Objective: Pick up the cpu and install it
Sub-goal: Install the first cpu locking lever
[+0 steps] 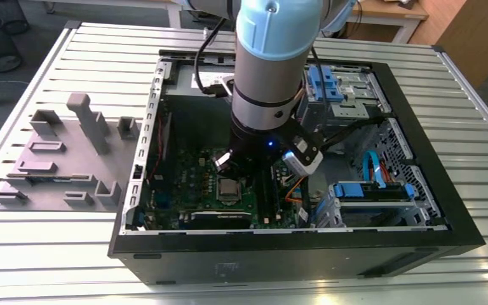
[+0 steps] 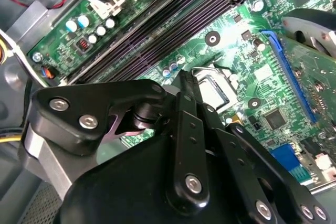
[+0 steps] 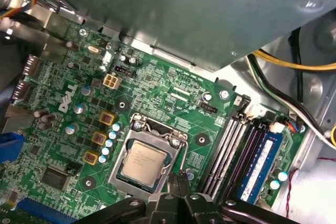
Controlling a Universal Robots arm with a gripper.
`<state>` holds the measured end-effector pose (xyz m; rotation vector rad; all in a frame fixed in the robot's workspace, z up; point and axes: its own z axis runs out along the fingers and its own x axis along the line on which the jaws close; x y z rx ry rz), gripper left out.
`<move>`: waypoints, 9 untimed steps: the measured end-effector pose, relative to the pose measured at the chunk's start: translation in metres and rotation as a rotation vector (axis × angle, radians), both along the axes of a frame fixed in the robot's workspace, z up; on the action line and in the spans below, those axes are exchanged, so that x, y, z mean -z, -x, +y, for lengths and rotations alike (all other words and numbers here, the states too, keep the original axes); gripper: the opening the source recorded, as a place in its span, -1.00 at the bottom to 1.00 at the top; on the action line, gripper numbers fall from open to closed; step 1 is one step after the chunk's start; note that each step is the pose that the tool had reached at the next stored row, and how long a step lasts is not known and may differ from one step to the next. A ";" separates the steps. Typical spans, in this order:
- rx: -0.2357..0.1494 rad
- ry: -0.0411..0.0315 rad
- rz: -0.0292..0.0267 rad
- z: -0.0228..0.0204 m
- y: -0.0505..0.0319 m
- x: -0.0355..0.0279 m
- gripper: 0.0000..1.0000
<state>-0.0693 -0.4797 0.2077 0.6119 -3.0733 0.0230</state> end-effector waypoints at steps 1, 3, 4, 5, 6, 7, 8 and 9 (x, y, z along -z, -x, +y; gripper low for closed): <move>0.004 0.0026 -0.0010 -0.0001 0.0001 0.0008 -0.79; 0.013 0.0068 -0.0039 -0.0003 0.0003 0.0025 -0.79; 0.017 0.0081 -0.0054 -0.0005 0.0005 0.0031 -0.79; 0.020 0.0090 -0.0060 -0.0008 0.0007 0.0034 -0.79; 0.022 0.0094 -0.0065 -0.0012 0.0011 0.0038 -0.79; 0.024 0.0096 -0.0069 -0.0015 0.0013 0.0041 -0.79; 0.026 0.0099 -0.0072 -0.0021 0.0016 0.0043 -0.79; 0.028 0.0102 -0.0074 -0.0027 0.0018 0.0043 -0.79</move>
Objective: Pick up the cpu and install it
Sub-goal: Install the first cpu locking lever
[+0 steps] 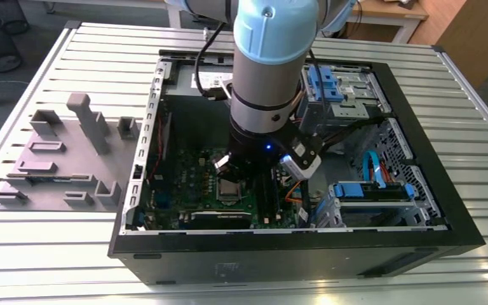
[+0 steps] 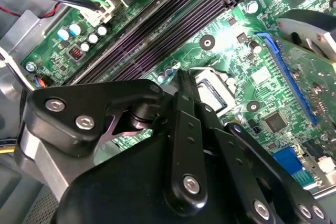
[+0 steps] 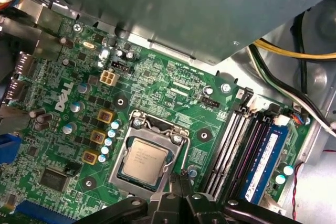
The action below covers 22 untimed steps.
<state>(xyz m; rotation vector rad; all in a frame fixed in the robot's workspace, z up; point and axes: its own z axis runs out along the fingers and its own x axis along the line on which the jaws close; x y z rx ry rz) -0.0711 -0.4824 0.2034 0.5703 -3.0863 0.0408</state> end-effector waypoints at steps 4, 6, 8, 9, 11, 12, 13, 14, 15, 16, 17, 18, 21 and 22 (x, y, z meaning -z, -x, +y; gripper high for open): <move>0.001 0.0000 -0.0024 -0.0011 0.0025 0.0000 -0.79; 0.001 0.0001 -0.0043 -0.0020 0.0041 0.0000 -0.79; 0.001 0.0000 -0.0067 -0.0029 0.0055 0.0001 -0.79; 0.001 0.0002 -0.0087 -0.0033 0.0062 0.0004 -0.79; 0.001 0.0001 -0.0163 -0.0038 0.0074 0.0021 -0.79; 0.001 0.0001 -0.0203 -0.0042 0.0078 0.0030 -0.79; 0.001 0.0002 -0.0238 -0.0046 0.0079 0.0040 -0.79; 0.001 0.0002 -0.0272 -0.0052 0.0080 0.0050 -0.79; 0.001 0.0001 -0.0306 -0.0058 0.0080 0.0060 -0.79; 0.001 0.0001 -0.0335 -0.0065 0.0080 0.0068 -0.79; 0.001 0.0002 -0.0359 -0.0071 0.0081 0.0076 -0.79; 0.001 0.0002 -0.0381 -0.0078 0.0082 0.0083 -0.79; 0.001 0.0003 -0.0405 -0.0086 0.0082 0.0089 -0.79; 0.001 0.0003 -0.0409 -0.0089 0.0083 0.0089 -0.79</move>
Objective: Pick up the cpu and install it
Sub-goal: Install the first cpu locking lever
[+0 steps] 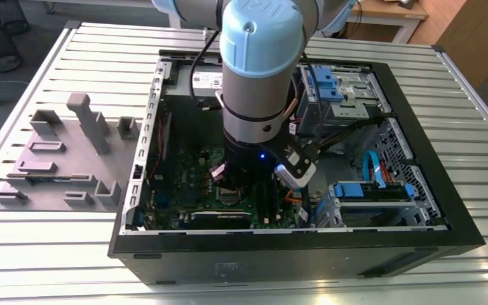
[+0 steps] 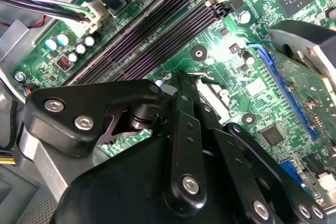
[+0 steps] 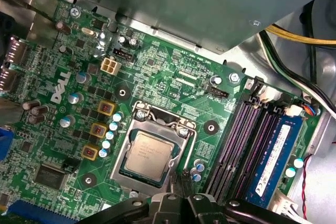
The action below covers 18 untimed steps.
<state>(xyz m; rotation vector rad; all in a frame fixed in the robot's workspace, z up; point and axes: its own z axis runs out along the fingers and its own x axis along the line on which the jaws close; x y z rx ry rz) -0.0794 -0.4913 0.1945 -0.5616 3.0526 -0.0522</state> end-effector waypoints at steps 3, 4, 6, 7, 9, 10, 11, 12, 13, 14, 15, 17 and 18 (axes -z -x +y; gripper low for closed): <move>0.000 0.0000 -0.0065 -0.0003 0.0006 0.0016 -0.79; 0.000 0.0002 -0.0104 -0.0005 0.0008 0.0027 -0.79; 0.000 0.0005 -0.0172 -0.0009 0.0008 0.0046 -0.79; 0.000 0.0004 -0.0203 -0.0011 0.0008 0.0055 -0.79; 0.000 -0.0003 -0.0238 -0.0013 0.0009 0.0065 -0.79; 0.000 -0.0002 -0.0247 -0.0016 0.0010 0.0066 -0.79; 0.000 0.0000 -0.0251 -0.0017 0.0011 0.0066 -0.79; 0.000 0.0000 -0.0252 -0.0017 0.0011 0.0066 -0.79; 0.000 0.0000 -0.0253 -0.0017 0.0011 0.0066 -0.79; 0.000 0.0000 -0.0253 -0.0017 0.0011 0.0067 -0.79; 0.000 -0.0001 -0.0254 -0.0017 0.0011 0.0067 -0.79; 0.000 -0.0001 -0.0254 -0.0017 0.0011 0.0067 -0.79; 0.000 -0.0002 -0.0254 -0.0018 0.0011 0.0064 -0.79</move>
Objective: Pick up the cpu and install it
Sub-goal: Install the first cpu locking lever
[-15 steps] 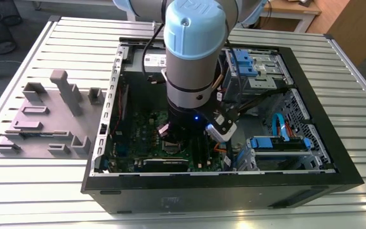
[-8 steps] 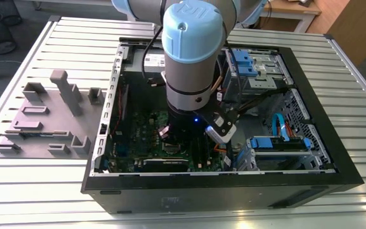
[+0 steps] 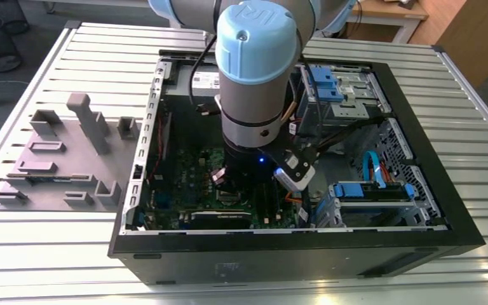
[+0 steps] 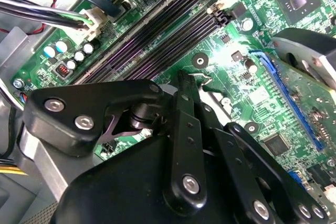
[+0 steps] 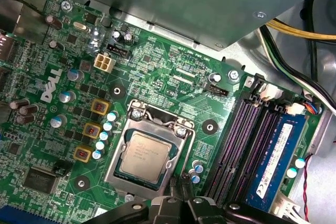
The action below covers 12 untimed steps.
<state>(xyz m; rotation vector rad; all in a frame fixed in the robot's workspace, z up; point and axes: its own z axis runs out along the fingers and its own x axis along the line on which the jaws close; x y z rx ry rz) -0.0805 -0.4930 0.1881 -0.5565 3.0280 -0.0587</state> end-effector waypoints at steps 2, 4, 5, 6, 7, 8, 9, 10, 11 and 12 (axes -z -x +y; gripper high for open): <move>0.000 -0.0012 -0.0005 0.0002 -0.0001 -0.0030 -0.79; 0.000 0.0000 -0.0001 0.0001 0.0000 -0.0089 -0.79; 0.000 -0.0002 -0.0001 0.0001 0.0000 -0.0118 -0.79; 0.000 -0.0001 0.0000 0.0000 0.0000 -0.0147 -0.79; 0.000 0.0001 0.0001 0.0000 0.0000 -0.0185 -0.79; 0.000 -0.0001 0.0001 0.0001 0.0000 -0.0221 -0.79; 0.000 0.0000 0.0002 0.0000 0.0000 -0.0259 -0.79; 0.000 0.0001 0.0004 0.0000 0.0000 -0.0299 -0.79; 0.000 0.0000 0.0006 0.0000 0.0000 -0.0336 -0.79; 0.000 0.0003 0.0008 0.0000 0.0000 -0.0363 -0.79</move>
